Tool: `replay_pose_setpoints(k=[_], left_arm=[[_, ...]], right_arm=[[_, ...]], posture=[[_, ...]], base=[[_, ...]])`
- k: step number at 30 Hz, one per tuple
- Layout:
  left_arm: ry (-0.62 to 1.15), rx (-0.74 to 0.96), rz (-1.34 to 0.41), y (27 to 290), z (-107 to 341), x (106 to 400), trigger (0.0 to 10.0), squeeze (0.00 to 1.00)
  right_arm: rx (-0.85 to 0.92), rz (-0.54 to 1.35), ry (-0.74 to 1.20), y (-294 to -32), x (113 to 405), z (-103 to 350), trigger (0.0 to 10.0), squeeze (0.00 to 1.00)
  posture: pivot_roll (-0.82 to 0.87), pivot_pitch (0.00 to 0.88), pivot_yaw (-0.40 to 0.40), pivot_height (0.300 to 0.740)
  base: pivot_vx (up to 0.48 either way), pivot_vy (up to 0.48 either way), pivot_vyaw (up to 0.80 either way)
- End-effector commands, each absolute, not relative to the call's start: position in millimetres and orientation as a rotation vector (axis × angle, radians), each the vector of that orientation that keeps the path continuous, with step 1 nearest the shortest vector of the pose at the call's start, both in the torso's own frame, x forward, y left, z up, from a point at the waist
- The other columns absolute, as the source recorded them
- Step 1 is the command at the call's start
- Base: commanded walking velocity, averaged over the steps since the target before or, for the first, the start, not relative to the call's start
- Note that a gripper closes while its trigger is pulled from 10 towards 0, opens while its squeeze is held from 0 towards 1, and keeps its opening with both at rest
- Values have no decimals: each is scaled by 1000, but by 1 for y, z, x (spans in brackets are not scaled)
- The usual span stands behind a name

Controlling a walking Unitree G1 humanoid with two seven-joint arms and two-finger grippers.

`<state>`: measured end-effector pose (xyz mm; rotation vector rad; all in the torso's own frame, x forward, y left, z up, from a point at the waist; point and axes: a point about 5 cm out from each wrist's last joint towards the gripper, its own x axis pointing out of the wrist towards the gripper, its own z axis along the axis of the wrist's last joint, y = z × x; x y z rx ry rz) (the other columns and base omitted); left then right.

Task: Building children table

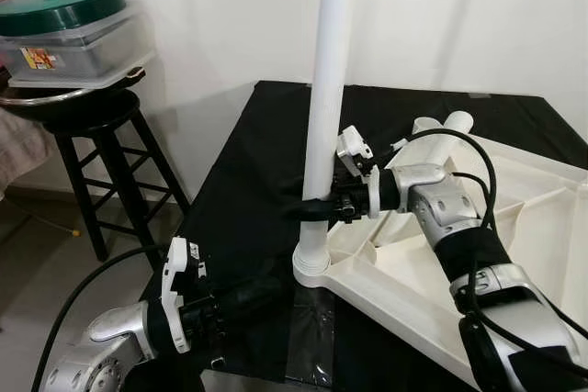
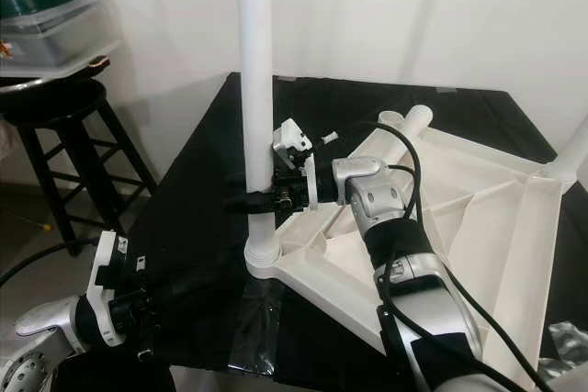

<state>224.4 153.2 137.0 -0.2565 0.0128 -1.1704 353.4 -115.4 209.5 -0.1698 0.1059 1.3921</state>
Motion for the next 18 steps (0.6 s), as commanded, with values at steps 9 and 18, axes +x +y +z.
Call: replay_pose_setpoints(k=[9, 18], left_arm=[[16, -255, -1185, 152, 137, 225, 10000, 0], [7, -257, -1179, 151, 137, 226, 10000, 0]], right_arm=[[-187, 613, 169, -67, 310, 144, 0, 0], [-144, 797, 186, -60, 318, 147, 10000, 322]], posture=[[-56, 0, -14, 740], [-47, 0, -23, 740]], base=[[0, 0, 0], [0, 0, 0]])
